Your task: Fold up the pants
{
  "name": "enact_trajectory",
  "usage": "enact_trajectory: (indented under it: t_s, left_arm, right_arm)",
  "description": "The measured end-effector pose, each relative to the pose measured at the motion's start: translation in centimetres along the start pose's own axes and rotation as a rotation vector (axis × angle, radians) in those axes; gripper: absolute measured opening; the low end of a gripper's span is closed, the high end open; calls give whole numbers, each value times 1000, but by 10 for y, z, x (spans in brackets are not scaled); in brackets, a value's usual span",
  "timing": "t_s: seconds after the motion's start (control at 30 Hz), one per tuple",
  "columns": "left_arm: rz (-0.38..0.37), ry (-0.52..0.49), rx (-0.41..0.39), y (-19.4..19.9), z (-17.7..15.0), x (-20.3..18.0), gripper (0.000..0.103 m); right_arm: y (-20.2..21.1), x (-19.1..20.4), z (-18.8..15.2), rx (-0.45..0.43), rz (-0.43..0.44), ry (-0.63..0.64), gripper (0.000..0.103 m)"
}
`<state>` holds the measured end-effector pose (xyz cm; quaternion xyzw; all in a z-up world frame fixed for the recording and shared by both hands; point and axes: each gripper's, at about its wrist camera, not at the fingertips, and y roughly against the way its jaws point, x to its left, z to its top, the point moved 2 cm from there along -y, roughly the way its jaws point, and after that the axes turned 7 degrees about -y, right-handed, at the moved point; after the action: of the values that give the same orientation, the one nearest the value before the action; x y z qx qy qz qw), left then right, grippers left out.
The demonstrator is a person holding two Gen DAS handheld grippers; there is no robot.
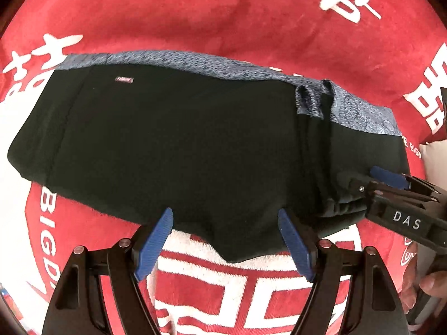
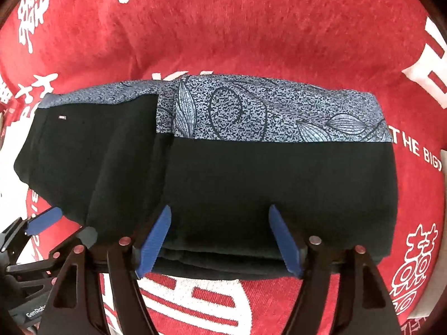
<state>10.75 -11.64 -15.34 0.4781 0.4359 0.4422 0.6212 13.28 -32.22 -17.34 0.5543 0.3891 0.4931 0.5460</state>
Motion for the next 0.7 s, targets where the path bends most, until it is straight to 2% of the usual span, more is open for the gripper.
enact_trajectory:
  t_s: [0.13,0.2,0.3,0.43,0.53,0.6,0.7]
  left_arm:
    - [-6,18,-1,0,-4,7,79]
    - [-7,26,-1,2,-7,10,79]
    - [-10,38,-1,3,-10,16,79]
    - [-10,53,-4,5,-14,23,79]
    - [-13,69,-12,9,-17,34,79]
    - [-18,83,-22,13,-20,41,79]
    - [-40,126,-46,19,-25,60,79]
  right_arm:
    - [0,0,0,12,-1,12,80]
    - [-1,4,-1,22,3,27,89]
    - [-8,16,-3,31,-55,87,91]
    - [-12,21,-4,13,-86,78,94]
    - [-22,32,-6,11,-90,93,103]
    - [-30,43,-10,16,-149,158,103]
    - [-33,49,-11,7,-169,163,103]
